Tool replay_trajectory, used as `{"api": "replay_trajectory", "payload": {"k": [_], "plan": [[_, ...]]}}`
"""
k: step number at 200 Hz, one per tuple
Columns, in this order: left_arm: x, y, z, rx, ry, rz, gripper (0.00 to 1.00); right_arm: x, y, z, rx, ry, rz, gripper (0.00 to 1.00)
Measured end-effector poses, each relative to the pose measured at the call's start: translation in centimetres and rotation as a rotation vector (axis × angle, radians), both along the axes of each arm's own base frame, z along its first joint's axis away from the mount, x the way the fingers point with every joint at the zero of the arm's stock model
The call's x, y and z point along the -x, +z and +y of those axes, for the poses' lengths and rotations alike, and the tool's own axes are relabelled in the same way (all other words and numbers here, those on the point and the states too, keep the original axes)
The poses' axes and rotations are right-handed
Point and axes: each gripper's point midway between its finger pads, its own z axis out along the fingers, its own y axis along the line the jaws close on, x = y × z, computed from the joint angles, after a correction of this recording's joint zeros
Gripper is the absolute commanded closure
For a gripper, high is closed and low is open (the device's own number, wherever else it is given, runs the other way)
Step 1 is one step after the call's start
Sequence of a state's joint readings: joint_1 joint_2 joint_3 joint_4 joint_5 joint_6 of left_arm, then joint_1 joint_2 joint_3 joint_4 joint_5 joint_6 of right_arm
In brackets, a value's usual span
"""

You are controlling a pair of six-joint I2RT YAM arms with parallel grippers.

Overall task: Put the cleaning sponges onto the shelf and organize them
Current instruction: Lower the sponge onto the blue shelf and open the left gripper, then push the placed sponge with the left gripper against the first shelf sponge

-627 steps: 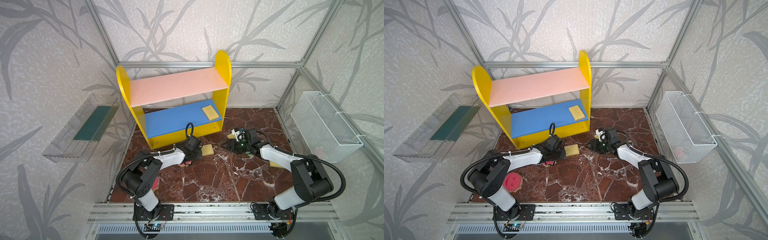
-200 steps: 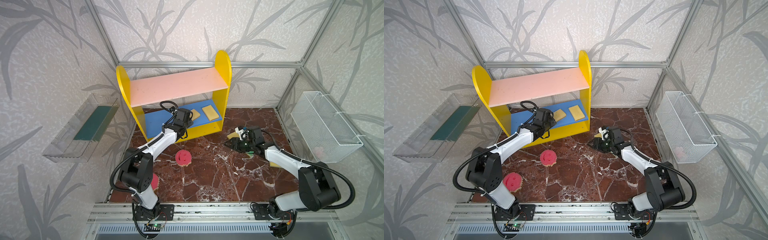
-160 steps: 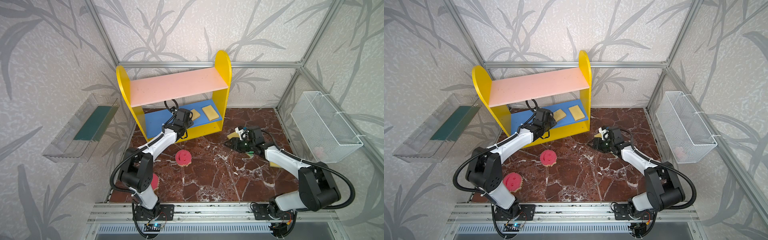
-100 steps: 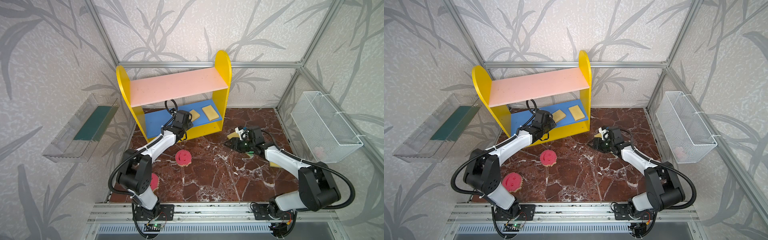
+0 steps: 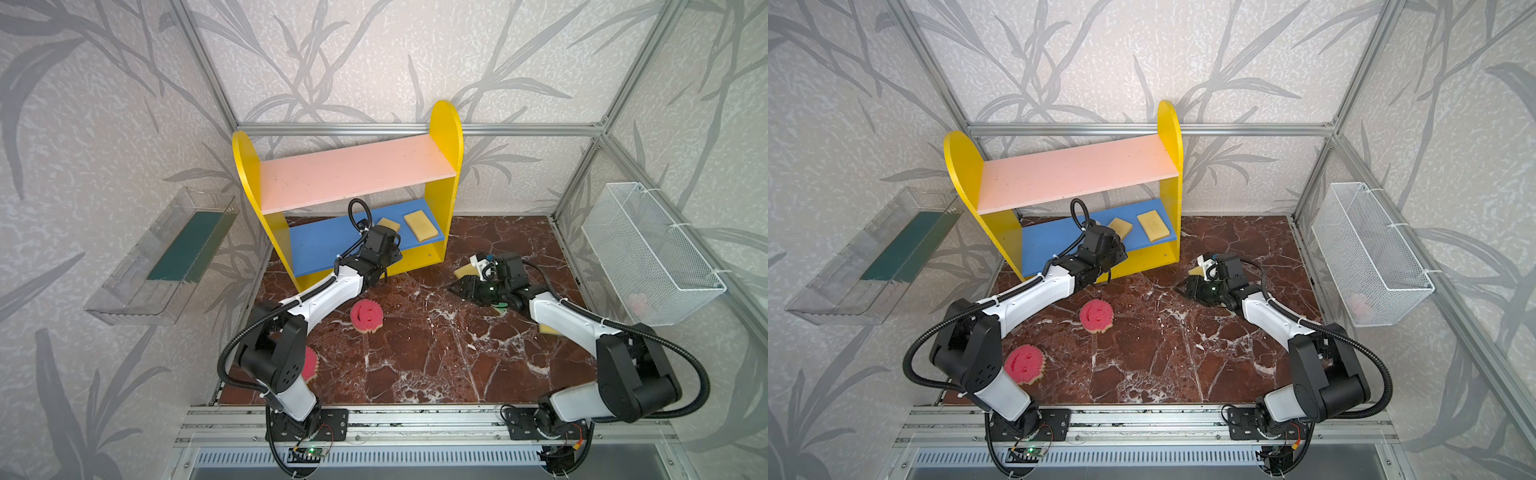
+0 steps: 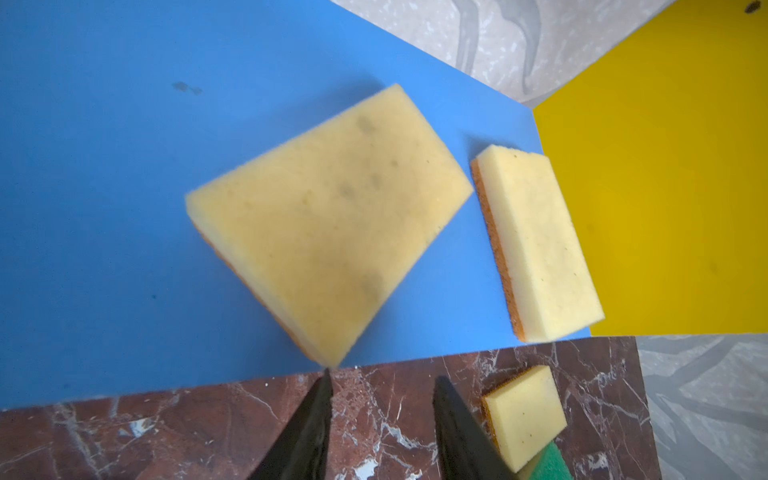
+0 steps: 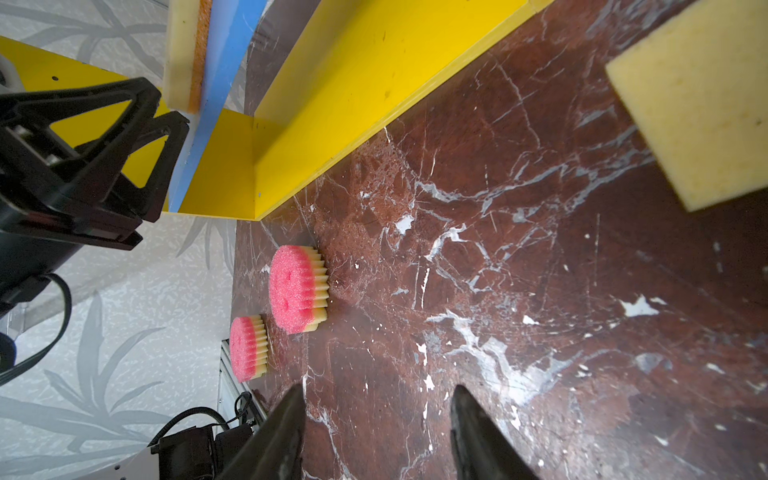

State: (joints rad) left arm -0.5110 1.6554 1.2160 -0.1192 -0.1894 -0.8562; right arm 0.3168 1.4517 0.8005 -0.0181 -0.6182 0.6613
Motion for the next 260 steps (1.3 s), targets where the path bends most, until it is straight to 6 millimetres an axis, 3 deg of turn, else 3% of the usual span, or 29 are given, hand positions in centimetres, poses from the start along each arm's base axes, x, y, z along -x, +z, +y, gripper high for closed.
{"api": "replay_trajectory", "payload": {"k": [76,117,154,182,217,260], "plan": [[0.0,1.6,-2.5,-0.023,-0.054,-0.040,0.40,-0.1,0.1,0.0,-0.002,0.000,-0.006,0.44],[1.0,2.6,-2.0,-0.059,-0.089,-0.062,0.28,-0.1,0.1,0.0,-0.003,0.000,-0.006,0.44],[3.0,4.6,-0.7,-0.081,-0.115,-0.105,0.26,-0.1,0.2,0.1,-0.007,0.003,-0.007,0.44],[3.5,5.6,0.3,-0.092,-0.124,-0.125,0.34,-0.1,0.2,0.1,-0.007,0.003,-0.007,0.44],[2.9,4.8,3.0,-0.106,-0.111,-0.098,0.57,-0.1,0.2,0.1,-0.007,0.003,-0.007,0.44],[2.3,4.5,5.3,-0.152,-0.091,-0.087,0.70,-0.1,0.2,0.1,-0.007,0.003,-0.008,0.44]]}}
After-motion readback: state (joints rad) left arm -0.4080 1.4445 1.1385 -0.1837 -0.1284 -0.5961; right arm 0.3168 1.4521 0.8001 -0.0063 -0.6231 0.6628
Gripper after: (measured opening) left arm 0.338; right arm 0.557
